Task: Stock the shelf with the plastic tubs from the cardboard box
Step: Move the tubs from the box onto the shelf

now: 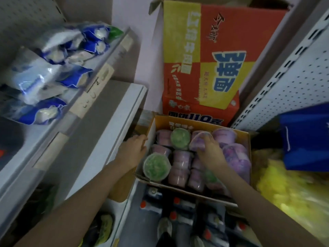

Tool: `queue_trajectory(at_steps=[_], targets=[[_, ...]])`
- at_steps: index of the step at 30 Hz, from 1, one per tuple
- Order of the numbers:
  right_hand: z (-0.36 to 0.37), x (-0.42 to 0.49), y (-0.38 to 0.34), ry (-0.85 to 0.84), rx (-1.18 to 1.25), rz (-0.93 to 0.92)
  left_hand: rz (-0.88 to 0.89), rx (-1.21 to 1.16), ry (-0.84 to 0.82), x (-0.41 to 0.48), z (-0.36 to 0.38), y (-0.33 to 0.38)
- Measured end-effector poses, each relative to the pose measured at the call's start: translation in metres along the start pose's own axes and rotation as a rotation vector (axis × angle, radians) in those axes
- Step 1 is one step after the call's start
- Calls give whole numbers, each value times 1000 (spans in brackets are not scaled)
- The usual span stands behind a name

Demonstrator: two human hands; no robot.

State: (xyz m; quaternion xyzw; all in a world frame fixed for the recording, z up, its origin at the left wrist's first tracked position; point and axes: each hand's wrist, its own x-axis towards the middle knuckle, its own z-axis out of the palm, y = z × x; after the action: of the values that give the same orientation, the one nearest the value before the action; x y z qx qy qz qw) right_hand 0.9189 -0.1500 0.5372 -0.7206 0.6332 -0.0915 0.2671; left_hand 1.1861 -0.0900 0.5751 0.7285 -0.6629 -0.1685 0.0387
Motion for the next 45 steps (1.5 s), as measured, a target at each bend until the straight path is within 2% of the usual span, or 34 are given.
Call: queue_trajectory(at_steps=[4, 8, 15, 20, 25, 29, 34, 40, 45], targets=[[23, 8, 11, -36, 19, 153, 43, -61, -112, 25, 31, -5], [40, 10, 24, -50, 77, 218, 41, -71, -199, 44, 57, -10], [51, 26, 40, -64, 126, 341, 59, -94, -263, 83, 89, -7], [55, 54, 52, 7, 139, 398, 27, -103, -287, 115, 109, 4], [62, 87, 58, -1, 179, 468, 68, -247, -294, 155, 128, 6], [74, 105, 58, -10, 180, 567, -12, -423, -281, 178, 140, 13], [82, 113, 55, 33, 183, 613, -166, -369, -309, 211, 145, 41], [81, 108, 66, -26, 293, 617, -286, -342, -551, 240, 147, 68], [84, 101, 72, 9, 318, 614, -429, -385, -699, 239, 154, 68]])
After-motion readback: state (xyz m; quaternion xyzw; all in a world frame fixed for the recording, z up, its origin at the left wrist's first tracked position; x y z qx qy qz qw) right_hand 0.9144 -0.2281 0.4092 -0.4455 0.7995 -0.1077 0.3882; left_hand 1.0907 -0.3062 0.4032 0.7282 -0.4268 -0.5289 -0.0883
